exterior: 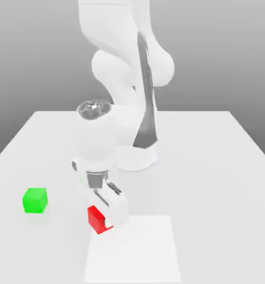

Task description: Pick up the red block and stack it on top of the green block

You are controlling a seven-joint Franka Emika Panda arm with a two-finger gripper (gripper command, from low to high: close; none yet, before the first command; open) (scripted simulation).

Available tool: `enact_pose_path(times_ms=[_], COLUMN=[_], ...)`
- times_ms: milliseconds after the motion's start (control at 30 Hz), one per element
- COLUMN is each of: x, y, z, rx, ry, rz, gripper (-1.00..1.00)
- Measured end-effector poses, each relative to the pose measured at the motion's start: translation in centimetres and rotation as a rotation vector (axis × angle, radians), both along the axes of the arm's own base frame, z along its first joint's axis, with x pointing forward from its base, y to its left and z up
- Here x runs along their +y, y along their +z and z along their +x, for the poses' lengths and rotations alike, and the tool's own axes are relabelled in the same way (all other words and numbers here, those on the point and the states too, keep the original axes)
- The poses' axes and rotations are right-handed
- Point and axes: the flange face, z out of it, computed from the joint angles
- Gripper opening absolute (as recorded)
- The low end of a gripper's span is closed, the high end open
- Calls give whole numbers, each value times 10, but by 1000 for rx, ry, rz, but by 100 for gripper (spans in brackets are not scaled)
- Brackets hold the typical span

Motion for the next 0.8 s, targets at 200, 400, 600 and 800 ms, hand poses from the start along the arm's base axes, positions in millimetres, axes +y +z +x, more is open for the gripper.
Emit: enact_pose_path(times_ms=[200, 400, 600, 800], x=[0, -33, -127, -192], y=[29, 68, 87, 85], z=[2, -6, -39, -82], rx=[1, 2, 2, 2], ry=[-1, -13, -38, -61], rz=[0, -1, -1, 1], gripper=[-100, -100, -100, -100])
